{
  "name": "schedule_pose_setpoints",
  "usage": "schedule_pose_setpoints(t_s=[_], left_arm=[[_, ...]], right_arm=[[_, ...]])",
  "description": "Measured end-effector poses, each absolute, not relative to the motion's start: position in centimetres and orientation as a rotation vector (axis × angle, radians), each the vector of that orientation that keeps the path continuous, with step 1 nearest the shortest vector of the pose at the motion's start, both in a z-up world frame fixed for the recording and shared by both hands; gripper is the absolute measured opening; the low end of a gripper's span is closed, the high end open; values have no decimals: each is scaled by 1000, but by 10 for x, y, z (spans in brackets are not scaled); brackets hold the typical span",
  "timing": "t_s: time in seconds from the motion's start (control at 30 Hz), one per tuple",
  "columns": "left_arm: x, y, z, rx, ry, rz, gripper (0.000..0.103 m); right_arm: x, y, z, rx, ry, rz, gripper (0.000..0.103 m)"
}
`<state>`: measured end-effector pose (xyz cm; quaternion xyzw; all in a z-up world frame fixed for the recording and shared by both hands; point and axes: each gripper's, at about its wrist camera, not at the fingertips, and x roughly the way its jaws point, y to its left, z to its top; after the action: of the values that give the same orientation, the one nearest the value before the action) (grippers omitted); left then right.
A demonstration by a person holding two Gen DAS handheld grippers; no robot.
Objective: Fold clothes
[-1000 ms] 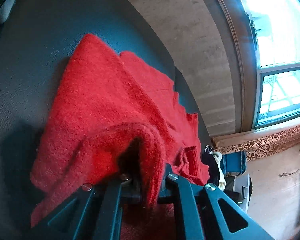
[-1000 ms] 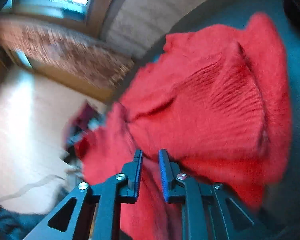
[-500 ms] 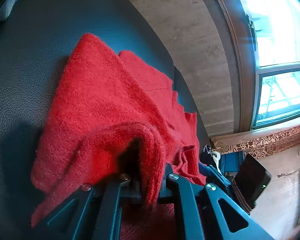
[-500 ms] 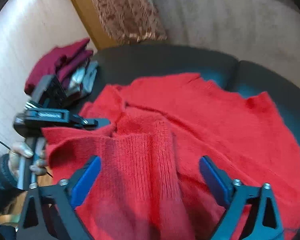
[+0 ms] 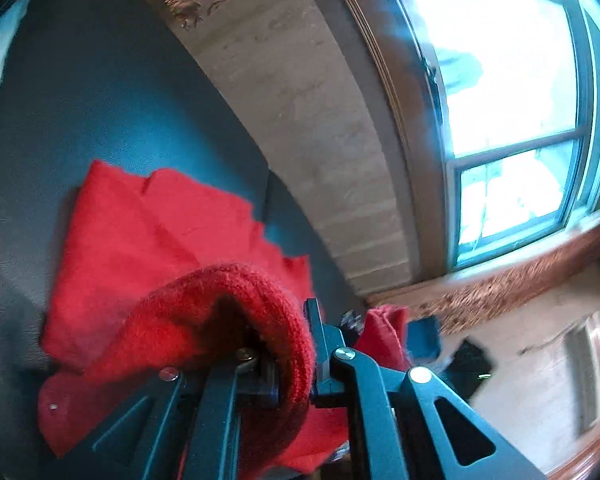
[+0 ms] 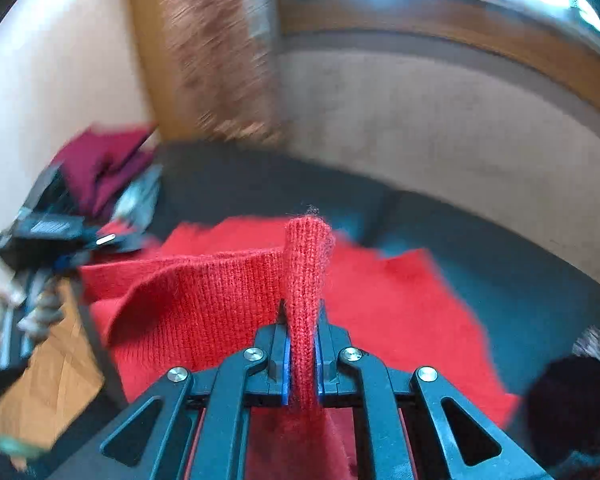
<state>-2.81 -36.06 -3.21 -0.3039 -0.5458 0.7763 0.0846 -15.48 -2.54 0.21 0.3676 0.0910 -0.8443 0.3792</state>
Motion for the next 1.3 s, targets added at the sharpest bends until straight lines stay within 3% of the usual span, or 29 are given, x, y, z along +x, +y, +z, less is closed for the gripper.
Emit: schedule_pose_setpoints(t_s=[0.07,0.23,0.33,0.5,0.57,0.6,0.73,0.8,0.9,1.0,1.07,1.17,1.23,1.3], left_arm=[[-38,-368,-40,-954,-1689,2308,21],[-48,-364,-34,-1100,-1432,2519,25],[-53,-361,-29,-1183,-1246,2640,28],[-61,-356,-22,-1313,-905,2813,42],[-64,-354,-19,-1360,-758,2871,45],[-66,-353,-17,-1383,-683,2898,45],[-88,-364,-34,-1432,-741,2843,45],[-99,-370,-43,-1454,-783,2809,45],[-108,-374,-47,-1411,-880,2739,41],[-112,-368,-45,-1377,-862,2724,34],[-117,-365,-51,-1421,-834,2687,21],[-119,-356,-54,-1480,-700,2684,7],[-109,-352,-47,-1456,-647,2696,7],[-97,-348,-37,-1410,-604,2714,6]], right_arm=[[-186,1,-7,1019,80,-2215,9],[-240,44,-82,1264,-272,-2154,13],[-239,54,-110,1281,-338,-2135,24],[-232,67,-126,1192,-438,-2090,35],[-232,70,-126,1167,-457,-2053,44],[-231,66,-125,1152,-441,-2036,54],[-224,44,-117,1100,-331,-1973,95],[-221,27,-114,1106,-226,-1962,103],[-218,18,-115,1126,-182,-1981,103],[-224,23,-116,1153,-241,-1943,103],[-226,24,-116,1175,-236,-1954,99],[-223,19,-112,1213,-110,-2057,73],[-218,19,-106,1212,-25,-2112,39],[-213,23,-96,1185,19,-2135,23]])
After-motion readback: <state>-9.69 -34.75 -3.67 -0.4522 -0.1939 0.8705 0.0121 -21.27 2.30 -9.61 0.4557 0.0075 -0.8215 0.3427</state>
